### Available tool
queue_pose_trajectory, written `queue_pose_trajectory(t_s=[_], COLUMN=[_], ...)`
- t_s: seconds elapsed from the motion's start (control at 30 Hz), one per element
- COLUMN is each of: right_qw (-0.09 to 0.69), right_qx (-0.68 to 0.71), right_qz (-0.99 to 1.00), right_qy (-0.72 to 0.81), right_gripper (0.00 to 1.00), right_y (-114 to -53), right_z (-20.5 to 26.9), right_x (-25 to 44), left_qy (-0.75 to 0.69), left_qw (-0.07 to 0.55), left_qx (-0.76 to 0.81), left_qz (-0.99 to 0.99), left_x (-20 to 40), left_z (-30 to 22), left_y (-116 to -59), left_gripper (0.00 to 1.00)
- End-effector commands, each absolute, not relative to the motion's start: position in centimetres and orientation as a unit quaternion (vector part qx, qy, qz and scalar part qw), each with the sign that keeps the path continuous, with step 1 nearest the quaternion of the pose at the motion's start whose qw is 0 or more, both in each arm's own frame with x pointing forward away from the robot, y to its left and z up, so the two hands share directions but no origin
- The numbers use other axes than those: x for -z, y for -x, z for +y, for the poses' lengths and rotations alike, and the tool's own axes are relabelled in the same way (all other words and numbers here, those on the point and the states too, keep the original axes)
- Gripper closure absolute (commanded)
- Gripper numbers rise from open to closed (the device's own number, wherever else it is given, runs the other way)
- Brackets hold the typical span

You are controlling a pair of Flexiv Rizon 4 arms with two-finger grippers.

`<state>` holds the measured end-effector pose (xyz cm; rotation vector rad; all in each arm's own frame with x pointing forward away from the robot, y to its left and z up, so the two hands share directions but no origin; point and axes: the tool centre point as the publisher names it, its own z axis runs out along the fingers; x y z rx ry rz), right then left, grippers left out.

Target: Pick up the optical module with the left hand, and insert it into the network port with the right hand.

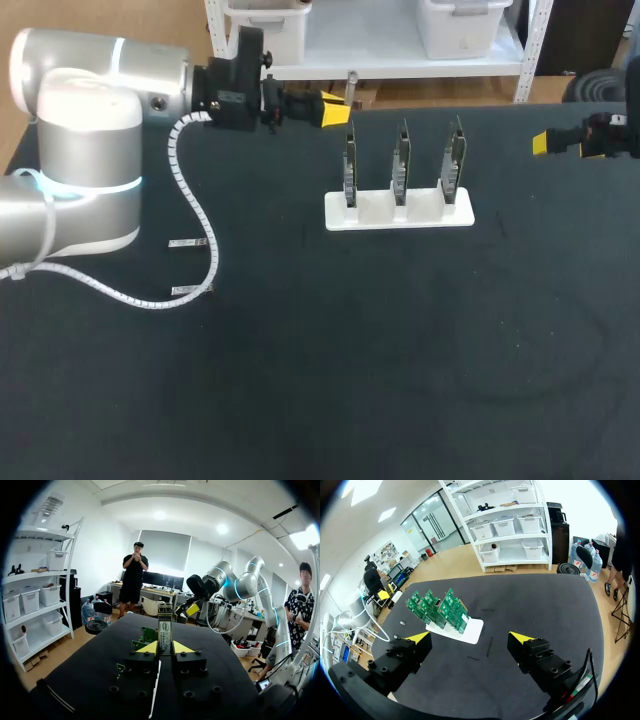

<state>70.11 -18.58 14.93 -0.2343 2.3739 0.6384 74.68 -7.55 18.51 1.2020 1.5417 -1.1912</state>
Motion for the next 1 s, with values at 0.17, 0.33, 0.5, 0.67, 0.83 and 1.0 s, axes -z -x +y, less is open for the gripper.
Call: queue_pose_trajectory(t_s=[0.17,0.33,0.5,0.67,0.83,1.0], right_qw=[0.33,0.33,0.33,0.33,0.33,0.33], right_qx=[-0.242,-0.242,-0.242,-0.242,-0.242,-0.242], right_qz=[0.908,0.908,0.908,0.908,0.908,0.908], right_qy=[0.088,0.088,0.088,0.088,0.088,0.088], right_gripper=[0.0,0.0,0.0,0.0,0.0,0.0], right_y=[-70.0,-70.0,-70.0,-70.0,-70.0,-70.0], right_z=[-18.5,-18.5,-18.5,-18.5,-18.5,-18.5], right_x=[-15.0,-15.0,-15.0,-15.0,-15.0,-15.0], left_qy=[-0.471,-0.466,-0.466,-0.467,-0.465,-0.465], left_qw=[0.406,0.408,0.411,0.411,0.413,0.417], left_qx=[0.486,0.488,0.485,0.484,0.487,0.49], left_qz=[0.614,0.616,0.615,0.616,0.613,0.608], left_x=[-17.7,-17.5,-17.3,-17.0,-16.8,-16.5], left_z=[-8.3,-8.2,-8.2,-8.3,-8.2,-8.1], left_y=[-75.7,-76.1,-76.4,-76.5,-76.6,-76.8], left_gripper=[1.0,1.0,1.0,1.0,1.0,1.0])
